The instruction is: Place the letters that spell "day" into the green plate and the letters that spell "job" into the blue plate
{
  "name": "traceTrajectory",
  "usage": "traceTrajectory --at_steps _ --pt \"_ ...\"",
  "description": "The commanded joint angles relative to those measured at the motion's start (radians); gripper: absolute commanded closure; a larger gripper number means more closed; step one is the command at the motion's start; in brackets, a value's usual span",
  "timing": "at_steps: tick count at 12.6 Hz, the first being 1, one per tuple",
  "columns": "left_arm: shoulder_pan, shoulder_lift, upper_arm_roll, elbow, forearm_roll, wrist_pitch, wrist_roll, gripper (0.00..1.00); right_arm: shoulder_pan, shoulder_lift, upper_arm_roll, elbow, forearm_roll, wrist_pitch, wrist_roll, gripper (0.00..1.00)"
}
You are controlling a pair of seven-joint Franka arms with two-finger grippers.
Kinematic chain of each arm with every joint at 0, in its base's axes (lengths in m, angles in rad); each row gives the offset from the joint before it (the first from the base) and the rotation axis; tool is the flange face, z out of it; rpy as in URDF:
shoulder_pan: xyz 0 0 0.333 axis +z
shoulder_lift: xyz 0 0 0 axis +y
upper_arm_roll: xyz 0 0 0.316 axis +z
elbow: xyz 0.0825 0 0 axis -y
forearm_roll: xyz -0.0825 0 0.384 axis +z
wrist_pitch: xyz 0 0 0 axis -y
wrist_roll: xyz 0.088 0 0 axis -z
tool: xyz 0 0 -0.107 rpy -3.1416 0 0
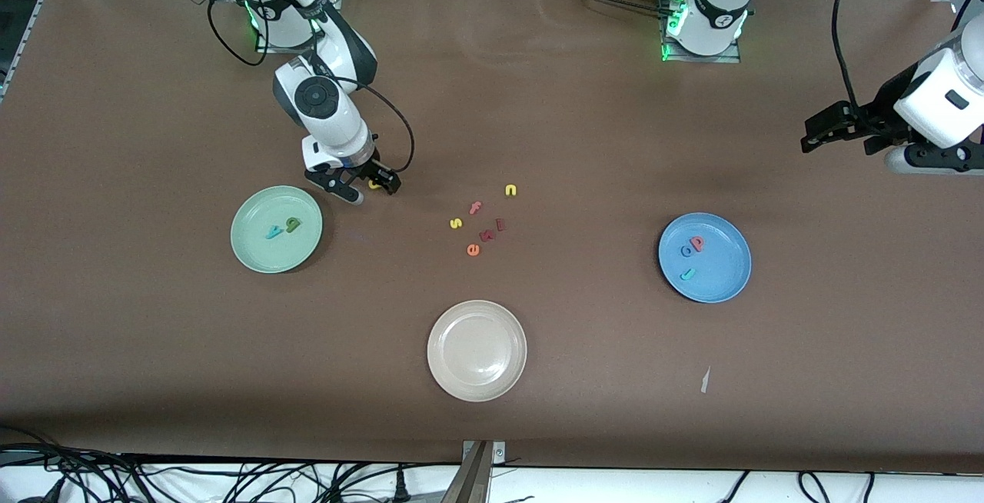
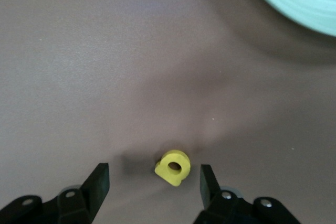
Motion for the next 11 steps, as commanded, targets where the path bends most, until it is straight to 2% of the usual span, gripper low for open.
traceTrajectory --at_steps 1,4,6,11 --pt "-0.014 -0.087 0.011 -0.102 0.026 0.019 0.023 0.00 0.022 0.001 -0.020 -0.009 -0.002 0.027 0.014 0.22" --pt "-0.008 -0.081 0.011 -0.093 0.032 0.053 0.028 0.00 0.022 -0.001 -0.024 -0.024 -0.003 0.029 0.014 0.25" --pt "0.017 -0.078 0.008 -0.090 0.032 0.054 0.029 0.00 0.022 -0.001 -0.024 -0.027 -0.005 0.035 0.012 0.35" --pt "0.014 -0.058 0.006 -0.055 0.032 0.050 0.031 0.00 0.022 0.001 -0.024 -0.036 -0.020 0.046 0.012 0.42"
